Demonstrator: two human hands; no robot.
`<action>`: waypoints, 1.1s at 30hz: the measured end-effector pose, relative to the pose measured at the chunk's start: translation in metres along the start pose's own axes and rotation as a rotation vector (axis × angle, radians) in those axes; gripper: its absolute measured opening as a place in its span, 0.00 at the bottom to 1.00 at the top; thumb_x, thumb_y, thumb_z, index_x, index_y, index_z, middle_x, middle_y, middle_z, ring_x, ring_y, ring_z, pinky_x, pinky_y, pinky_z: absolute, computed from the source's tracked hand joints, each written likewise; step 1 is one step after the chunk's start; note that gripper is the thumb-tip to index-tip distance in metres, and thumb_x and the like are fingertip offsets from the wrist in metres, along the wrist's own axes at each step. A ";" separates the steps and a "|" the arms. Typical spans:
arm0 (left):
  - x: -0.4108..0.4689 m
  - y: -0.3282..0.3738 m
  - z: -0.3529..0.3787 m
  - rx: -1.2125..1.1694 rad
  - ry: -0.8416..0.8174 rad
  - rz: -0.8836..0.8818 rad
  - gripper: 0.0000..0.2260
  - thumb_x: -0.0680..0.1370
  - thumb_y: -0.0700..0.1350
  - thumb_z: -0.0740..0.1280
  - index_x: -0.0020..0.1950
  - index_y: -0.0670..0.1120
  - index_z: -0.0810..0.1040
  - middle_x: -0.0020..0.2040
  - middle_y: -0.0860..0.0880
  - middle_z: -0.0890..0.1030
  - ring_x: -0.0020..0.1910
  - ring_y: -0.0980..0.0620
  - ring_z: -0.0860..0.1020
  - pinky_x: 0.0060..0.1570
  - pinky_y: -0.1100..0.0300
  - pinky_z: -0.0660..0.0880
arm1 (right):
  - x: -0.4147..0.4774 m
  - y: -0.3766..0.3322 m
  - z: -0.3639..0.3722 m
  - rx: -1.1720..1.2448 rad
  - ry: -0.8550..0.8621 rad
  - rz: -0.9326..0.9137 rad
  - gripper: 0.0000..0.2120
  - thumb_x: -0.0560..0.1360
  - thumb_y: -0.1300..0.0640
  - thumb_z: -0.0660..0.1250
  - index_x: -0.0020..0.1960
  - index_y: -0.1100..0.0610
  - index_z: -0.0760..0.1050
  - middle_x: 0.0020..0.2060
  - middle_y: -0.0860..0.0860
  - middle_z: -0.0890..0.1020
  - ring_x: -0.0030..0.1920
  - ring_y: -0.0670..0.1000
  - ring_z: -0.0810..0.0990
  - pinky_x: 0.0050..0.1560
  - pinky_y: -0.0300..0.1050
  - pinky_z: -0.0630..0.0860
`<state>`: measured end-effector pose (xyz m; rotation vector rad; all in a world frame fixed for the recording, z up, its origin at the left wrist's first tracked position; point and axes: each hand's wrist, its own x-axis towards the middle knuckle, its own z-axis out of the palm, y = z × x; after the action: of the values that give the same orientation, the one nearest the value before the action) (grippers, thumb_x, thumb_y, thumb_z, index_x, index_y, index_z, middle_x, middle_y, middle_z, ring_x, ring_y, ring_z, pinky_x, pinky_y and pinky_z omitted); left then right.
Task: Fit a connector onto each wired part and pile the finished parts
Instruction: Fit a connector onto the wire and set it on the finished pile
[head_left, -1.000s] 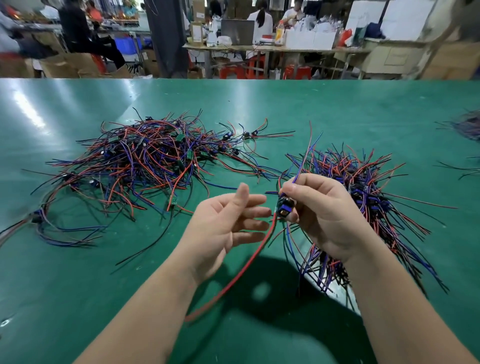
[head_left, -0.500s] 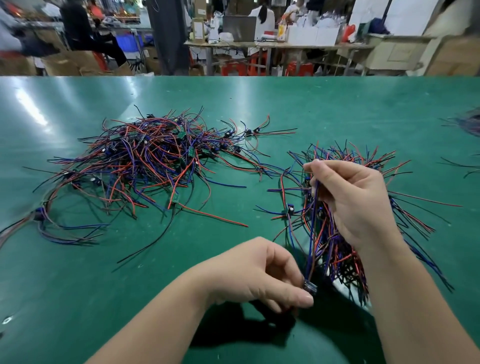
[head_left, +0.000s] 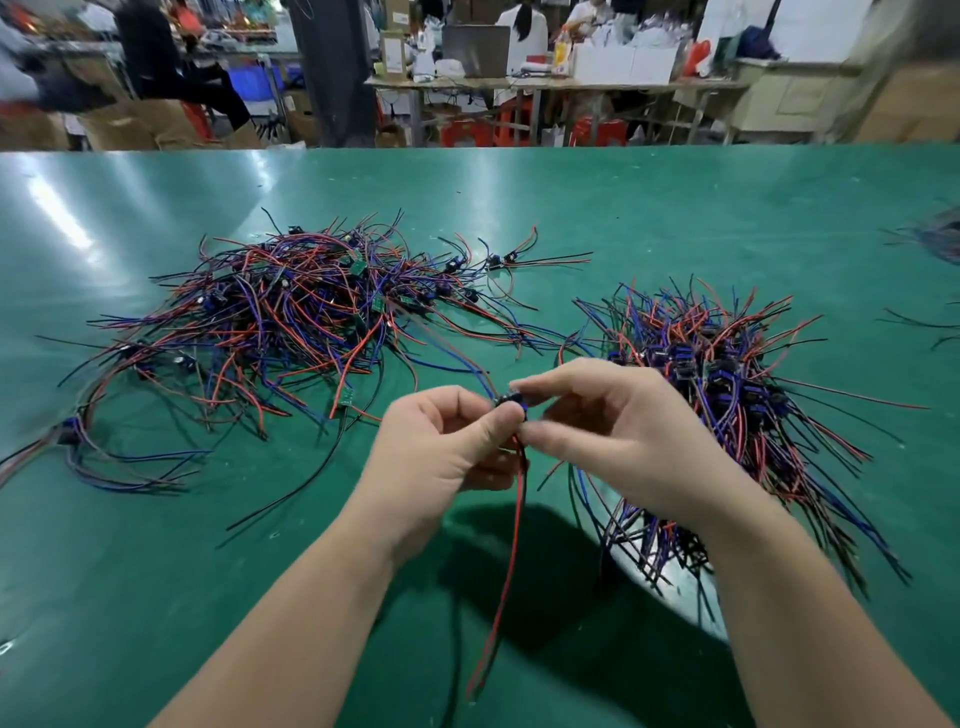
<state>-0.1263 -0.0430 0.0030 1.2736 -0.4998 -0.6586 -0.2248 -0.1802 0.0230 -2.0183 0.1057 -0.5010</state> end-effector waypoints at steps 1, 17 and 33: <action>0.000 0.000 0.000 0.019 0.010 0.023 0.13 0.62 0.47 0.72 0.36 0.40 0.73 0.26 0.48 0.80 0.23 0.53 0.79 0.23 0.64 0.75 | -0.001 0.000 0.002 -0.019 -0.015 -0.003 0.13 0.69 0.59 0.75 0.53 0.52 0.81 0.43 0.48 0.84 0.43 0.52 0.83 0.48 0.47 0.80; 0.015 0.000 -0.039 0.809 0.516 0.403 0.04 0.76 0.46 0.68 0.41 0.52 0.80 0.37 0.57 0.82 0.38 0.62 0.79 0.45 0.60 0.75 | 0.001 0.016 -0.055 -0.013 0.885 -0.078 0.13 0.73 0.56 0.71 0.57 0.51 0.79 0.39 0.43 0.84 0.37 0.42 0.81 0.43 0.37 0.77; 0.025 -0.016 -0.066 1.459 0.430 -0.292 0.24 0.78 0.58 0.59 0.72 0.52 0.65 0.74 0.43 0.62 0.72 0.40 0.58 0.70 0.45 0.55 | -0.001 0.031 -0.057 -0.839 0.390 0.583 0.31 0.68 0.40 0.73 0.68 0.47 0.71 0.60 0.57 0.74 0.62 0.60 0.72 0.61 0.56 0.67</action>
<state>-0.0663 -0.0168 -0.0281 2.8221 -0.4091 -0.1376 -0.2438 -0.2423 0.0195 -2.4900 1.2823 -0.5032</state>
